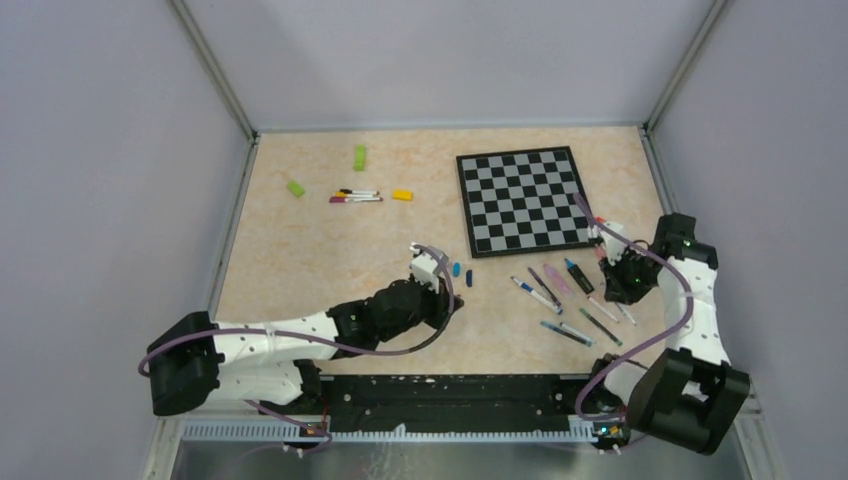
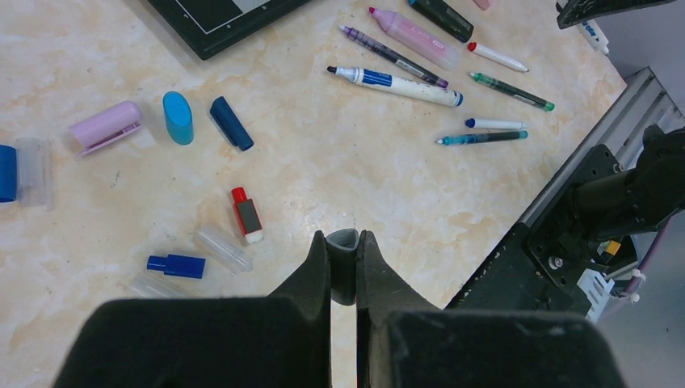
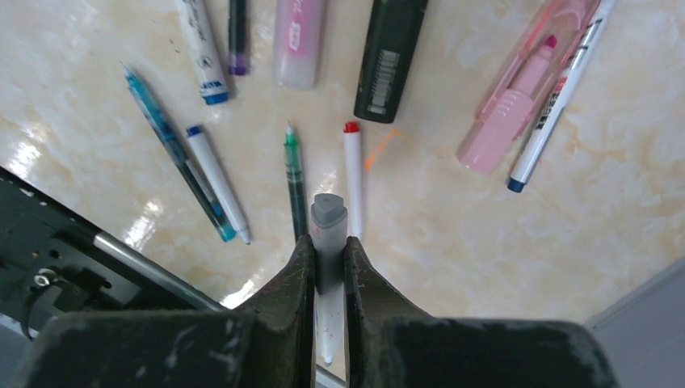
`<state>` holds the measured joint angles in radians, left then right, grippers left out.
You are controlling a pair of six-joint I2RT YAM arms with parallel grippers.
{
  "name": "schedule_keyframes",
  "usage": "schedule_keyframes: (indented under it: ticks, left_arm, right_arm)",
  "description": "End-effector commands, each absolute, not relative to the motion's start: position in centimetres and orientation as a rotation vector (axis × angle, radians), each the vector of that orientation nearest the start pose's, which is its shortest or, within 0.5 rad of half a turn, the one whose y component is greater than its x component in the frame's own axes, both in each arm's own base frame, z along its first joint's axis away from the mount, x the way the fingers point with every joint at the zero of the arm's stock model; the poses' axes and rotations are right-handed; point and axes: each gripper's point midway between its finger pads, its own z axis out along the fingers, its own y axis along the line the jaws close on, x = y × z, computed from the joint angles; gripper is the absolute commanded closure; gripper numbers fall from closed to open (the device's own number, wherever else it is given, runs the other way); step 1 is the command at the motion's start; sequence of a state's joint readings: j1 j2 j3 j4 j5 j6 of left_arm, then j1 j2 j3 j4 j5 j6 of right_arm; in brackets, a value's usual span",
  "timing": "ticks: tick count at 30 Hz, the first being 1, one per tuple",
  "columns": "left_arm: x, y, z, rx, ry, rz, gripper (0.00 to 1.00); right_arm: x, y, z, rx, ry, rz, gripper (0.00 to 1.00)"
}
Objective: Open the pen caps
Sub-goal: Place the pen at the center of the board.
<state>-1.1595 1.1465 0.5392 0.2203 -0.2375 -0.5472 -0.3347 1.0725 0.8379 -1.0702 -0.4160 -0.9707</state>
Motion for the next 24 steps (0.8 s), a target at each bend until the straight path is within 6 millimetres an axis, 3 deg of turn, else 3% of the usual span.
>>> schedule_keyframes:
  ticks: [1,5,10,16,24]
  left_arm:
    - [16.8,-32.9,15.1,0.464,1.913,-0.908,1.0]
    - [16.7,-33.1,14.9,0.493,1.898,-0.909,1.0]
    - [16.7,-32.7,14.6,0.537,1.887,-0.875,1.0]
    - [17.1,-31.7,14.3,0.542,1.866,-0.826,1.0]
    - [17.4,-31.7,13.9,0.56,1.861,-0.794,1.0]
  right_arm:
    - [19.6,-4.9,8.6,-0.993,2.529,0.18,0.98]
    - [20.8,-5.7,7.0,-1.002,2.54,0.204,0.96]
    - [22.2,-5.5,6.3,-0.972,2.55,0.297,0.94]
    - [22.6,-6.0,4.4,-0.915,2.625,0.339,0.89]
    - [23.7,-6.5,3.4,-0.856,2.661,0.357,0.78]
